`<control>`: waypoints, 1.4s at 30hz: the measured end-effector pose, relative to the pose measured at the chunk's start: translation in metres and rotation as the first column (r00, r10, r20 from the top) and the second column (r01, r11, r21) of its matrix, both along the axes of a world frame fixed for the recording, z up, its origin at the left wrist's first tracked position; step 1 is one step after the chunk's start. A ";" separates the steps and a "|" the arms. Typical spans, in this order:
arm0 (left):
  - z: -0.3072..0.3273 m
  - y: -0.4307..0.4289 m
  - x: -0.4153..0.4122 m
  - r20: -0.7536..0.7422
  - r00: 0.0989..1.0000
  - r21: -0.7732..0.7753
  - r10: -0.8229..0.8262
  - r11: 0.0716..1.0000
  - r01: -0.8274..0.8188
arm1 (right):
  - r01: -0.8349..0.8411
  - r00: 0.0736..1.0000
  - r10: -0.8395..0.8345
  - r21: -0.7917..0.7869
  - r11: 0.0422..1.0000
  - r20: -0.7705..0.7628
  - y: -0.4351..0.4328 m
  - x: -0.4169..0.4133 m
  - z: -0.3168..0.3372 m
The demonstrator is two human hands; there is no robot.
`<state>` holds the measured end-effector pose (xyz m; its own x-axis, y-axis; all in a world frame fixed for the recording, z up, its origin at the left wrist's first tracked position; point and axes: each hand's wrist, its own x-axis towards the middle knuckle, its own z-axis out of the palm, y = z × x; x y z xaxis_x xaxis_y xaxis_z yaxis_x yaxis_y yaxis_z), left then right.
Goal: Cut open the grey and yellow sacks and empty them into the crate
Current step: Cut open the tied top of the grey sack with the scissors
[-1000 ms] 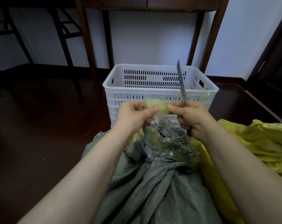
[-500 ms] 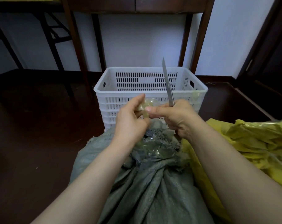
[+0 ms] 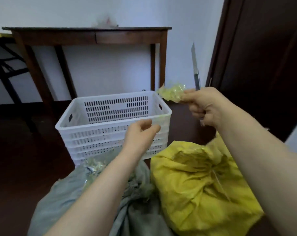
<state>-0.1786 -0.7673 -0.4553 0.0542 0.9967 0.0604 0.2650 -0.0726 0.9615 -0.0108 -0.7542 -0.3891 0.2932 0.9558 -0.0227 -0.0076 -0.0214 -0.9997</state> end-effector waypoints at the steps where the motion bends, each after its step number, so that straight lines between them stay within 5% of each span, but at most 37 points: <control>1: 0.011 0.001 0.017 0.020 1.000 0.038 -0.024 0.999 0.023 | 0.034 0.999 -0.034 0.002 0.999 -0.006 -0.006 0.019 -0.001; 5: 0.045 -0.003 0.104 0.075 0.977 0.094 -0.201 0.977 0.193 | 0.153 0.987 -0.149 -0.064 0.986 0.067 -0.038 0.092 -0.015; 11: 0.038 -0.033 0.244 -0.036 0.924 0.057 -0.382 0.922 0.383 | 0.275 0.961 -0.274 -0.125 0.953 0.028 -0.112 0.202 -0.026; 16: 0.010 -0.081 0.345 0.032 0.881 -0.050 -0.471 0.880 0.472 | 0.571 0.810 -0.490 -0.238 0.786 0.322 -0.188 0.295 -0.037; 18: 0.000 -0.106 0.381 0.072 0.853 -0.099 -0.517 0.847 0.522 | 0.635 0.768 -0.554 -0.274 0.722 0.321 -0.220 0.330 -0.041; 25: -0.033 -0.204 0.488 0.018 0.641 -0.135 -0.767 0.634 0.762 | 0.844 0.534 -0.803 -0.219 0.490 0.264 -0.303 0.415 -0.037; 29: -0.054 -0.240 0.514 -0.074 0.475 -0.183 -0.877 0.480 0.858 | 0.860 0.504 -0.815 -0.251 0.444 0.286 -0.328 0.434 -0.047; 38: -0.062 -0.241 0.528 0.011 0.436 -0.282 -0.900 0.415 0.865 | 0.832 0.545 -0.783 -0.310 0.461 0.300 -0.319 0.448 -0.068; 42: -0.055 -0.222 0.521 0.177 0.588 -0.288 -0.789 0.530 0.798 | 0.811 0.577 -0.767 -0.308 0.498 0.281 -0.303 0.438 -0.068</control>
<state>0.3425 -0.9893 -0.5102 0.8352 0.5038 -0.2204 0.2260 0.0509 0.9728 0.4276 -1.0570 -0.4570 0.9419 0.2417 -0.2330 -0.1183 -0.4105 -0.9042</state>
